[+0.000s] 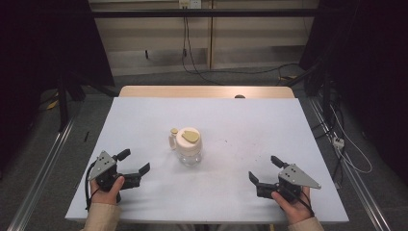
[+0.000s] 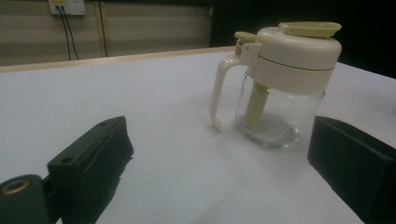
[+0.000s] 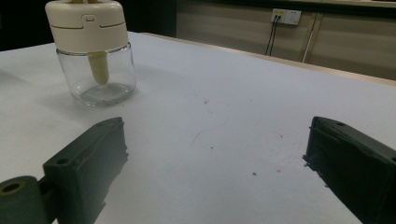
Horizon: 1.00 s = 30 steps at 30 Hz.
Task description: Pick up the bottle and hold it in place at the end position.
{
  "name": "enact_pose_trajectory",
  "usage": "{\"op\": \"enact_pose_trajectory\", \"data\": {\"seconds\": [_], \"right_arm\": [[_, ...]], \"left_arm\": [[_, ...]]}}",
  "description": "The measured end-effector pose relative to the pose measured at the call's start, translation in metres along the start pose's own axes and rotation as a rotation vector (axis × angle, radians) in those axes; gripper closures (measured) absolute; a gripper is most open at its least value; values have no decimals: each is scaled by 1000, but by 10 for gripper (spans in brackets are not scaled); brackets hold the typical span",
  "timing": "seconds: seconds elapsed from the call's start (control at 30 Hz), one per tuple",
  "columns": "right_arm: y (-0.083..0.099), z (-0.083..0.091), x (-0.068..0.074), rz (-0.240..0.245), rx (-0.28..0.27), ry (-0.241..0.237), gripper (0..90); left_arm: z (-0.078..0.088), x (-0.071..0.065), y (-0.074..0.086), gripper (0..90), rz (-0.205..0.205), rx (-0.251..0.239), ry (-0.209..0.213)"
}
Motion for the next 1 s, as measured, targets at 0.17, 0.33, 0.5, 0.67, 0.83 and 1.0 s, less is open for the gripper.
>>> {"op": "enact_pose_trajectory", "data": {"seconds": [0.17, 0.33, 0.5, 0.67, 0.83, 1.0], "right_arm": [[0, 0, 0, 0, -2, 0, 45], [-1, 0, 0, 1, -5, 2, 45], [-1, 0, -1, -3, -9, 2, 45], [-1, -1, -1, -4, -11, 3, 46], [-2, -1, 0, 3, -11, -2, 45], [-1, -1, -1, -2, -11, 1, 46]], "left_arm": [[-4, -4, -3, 51, -9, -15, 35], [-13, -9, -5, 45, -6, -23, 63], [-20, -14, -9, 43, -2, -30, 87], [-33, -23, -13, 43, -12, -14, 117], [-44, -31, -18, 43, -9, -6, 113], [-53, -39, -19, 44, -18, 14, 129]]}}
Point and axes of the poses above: each handheld gripper's, and its own axes: z roughly backward along the jaws, y roughly out of its underside, x roughly to its left, the point moved 1 cm from there along -z, roughly forward along the jaws, and after that the axes turned 5 degrees about -z, right-handed, at the moved point
